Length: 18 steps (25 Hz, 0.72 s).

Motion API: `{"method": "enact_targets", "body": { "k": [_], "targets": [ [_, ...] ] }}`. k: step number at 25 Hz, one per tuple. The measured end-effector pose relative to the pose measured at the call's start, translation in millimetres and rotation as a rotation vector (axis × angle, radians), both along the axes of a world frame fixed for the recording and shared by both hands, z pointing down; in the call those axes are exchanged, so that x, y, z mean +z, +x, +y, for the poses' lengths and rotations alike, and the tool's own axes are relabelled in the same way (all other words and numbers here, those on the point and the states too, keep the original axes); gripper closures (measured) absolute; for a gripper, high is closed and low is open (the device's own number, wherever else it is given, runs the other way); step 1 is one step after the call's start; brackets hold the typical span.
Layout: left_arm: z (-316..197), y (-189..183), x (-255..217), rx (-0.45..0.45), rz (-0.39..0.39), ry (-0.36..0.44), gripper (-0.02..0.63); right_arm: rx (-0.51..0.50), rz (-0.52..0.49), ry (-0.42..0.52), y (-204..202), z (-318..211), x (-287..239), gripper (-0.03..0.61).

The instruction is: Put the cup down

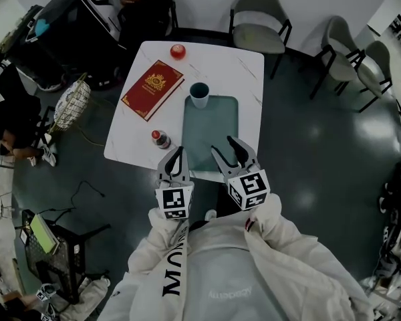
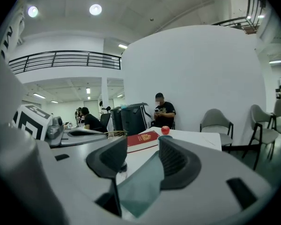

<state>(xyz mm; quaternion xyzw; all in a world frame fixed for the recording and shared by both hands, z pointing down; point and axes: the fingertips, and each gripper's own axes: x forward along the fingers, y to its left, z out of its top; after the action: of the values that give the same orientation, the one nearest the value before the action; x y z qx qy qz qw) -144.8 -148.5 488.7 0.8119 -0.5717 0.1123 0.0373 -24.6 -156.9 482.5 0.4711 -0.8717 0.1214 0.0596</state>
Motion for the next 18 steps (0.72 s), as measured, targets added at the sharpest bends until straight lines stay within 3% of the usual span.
{"method": "enact_targets", "body": {
  "k": [2, 7, 13, 18],
  "targets": [
    [10.5, -1.6, -1.3, 0.001, -0.002, 0.003, 0.602, 0.022, -0.023, 0.017, 1.9, 10.8, -8.4, 0.401],
    [36.9, -3.9, -4.7, 0.013, 0.002, 0.007, 0.602, 0.049, -0.021, 0.031, 0.7, 39.6, -17.0, 0.449],
    [64.2, -7.6, -10.6, 0.011, -0.008, 0.003, 0.602, 0.095, -0.026, 0.03, 2.0, 66.5, -24.8, 0.564],
    [83.8, -11.4, -17.5, 0.002, 0.016, 0.005, 0.602, 0.071, -0.014, 0.026, -1.7, 87.9, -32.0, 0.572]
  ]
}}
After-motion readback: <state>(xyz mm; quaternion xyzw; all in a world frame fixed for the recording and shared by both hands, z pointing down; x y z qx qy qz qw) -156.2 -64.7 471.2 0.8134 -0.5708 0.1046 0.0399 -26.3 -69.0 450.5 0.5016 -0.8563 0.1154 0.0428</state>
